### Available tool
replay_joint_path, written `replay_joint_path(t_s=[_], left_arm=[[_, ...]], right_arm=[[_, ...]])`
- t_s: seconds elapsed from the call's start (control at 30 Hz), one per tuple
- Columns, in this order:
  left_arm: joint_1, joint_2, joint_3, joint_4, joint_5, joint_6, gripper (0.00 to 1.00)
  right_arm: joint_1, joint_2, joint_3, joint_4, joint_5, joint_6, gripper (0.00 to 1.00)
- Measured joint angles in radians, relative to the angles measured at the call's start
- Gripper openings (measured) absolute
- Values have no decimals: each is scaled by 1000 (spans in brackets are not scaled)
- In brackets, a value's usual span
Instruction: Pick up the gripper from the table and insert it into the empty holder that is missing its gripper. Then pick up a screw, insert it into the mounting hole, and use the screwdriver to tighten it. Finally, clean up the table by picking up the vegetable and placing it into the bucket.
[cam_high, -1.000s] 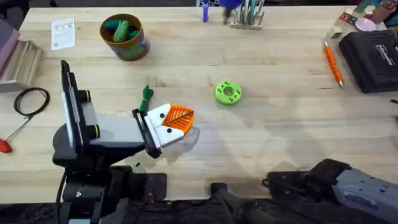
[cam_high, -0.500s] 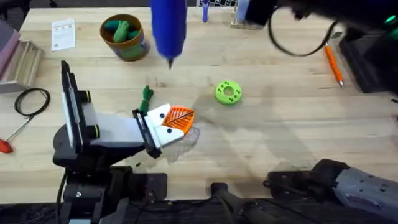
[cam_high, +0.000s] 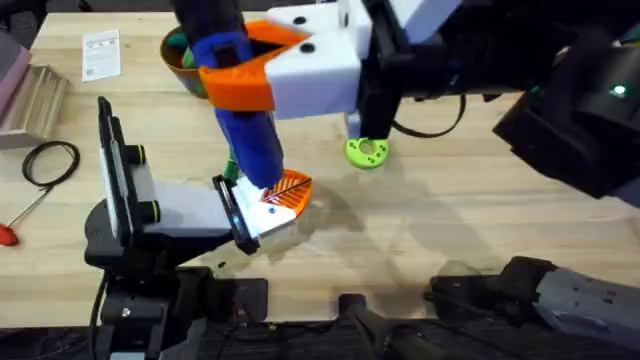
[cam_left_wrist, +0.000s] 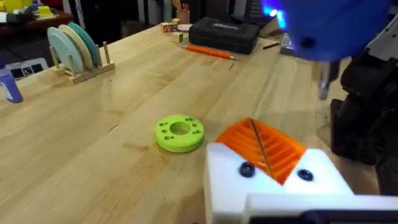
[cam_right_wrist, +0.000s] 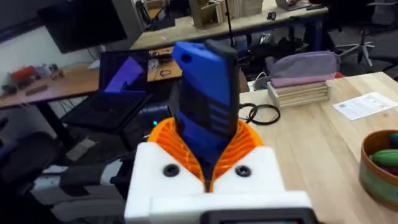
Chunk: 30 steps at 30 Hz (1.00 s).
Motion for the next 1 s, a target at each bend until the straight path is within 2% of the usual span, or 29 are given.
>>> replay_joint_path(t_s=[0.13, 0.43, 1.0], left_arm=[[0, 0, 0, 0, 0, 0, 15], [0, 0, 0, 0, 0, 0, 15], [0, 0, 0, 0, 0, 0, 15]], right_arm=[[3, 19, 0, 18, -3, -44, 25], [4, 99, -34, 204, -5, -55, 25], [4, 113, -65, 212, -33, -52, 25]])
